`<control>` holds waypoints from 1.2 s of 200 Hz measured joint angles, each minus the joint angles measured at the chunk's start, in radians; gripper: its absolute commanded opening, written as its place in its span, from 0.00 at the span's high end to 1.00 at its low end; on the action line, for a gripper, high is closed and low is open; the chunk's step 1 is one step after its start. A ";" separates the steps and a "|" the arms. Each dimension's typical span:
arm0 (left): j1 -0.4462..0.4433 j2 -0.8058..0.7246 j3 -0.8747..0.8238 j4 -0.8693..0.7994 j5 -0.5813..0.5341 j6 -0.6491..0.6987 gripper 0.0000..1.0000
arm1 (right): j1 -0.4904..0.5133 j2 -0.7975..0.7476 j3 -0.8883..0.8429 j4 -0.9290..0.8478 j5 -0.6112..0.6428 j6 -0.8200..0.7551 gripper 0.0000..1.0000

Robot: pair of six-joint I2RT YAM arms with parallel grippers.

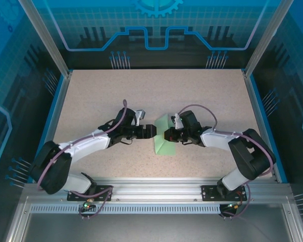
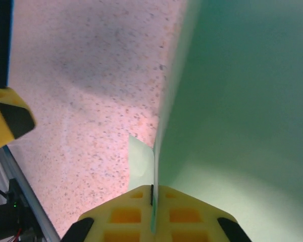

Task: Fold a paper plane with a square sheet of paper (fold left side to right side)
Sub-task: Turn over the paper at the center of the table.

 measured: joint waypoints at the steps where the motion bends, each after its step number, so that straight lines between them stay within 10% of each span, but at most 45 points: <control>1: 0.000 -0.006 -0.005 0.000 -0.002 -0.007 0.01 | 0.000 -0.002 0.000 0.000 0.000 -0.002 0.99; 99: 0.018 -0.414 -0.148 0.096 0.058 -0.150 0.01 | -0.082 -0.362 -0.021 0.152 -0.180 -0.040 0.99; 240: 0.014 -0.435 -0.108 0.255 0.263 -0.219 0.06 | -0.009 -0.433 0.012 0.323 -0.336 0.131 0.99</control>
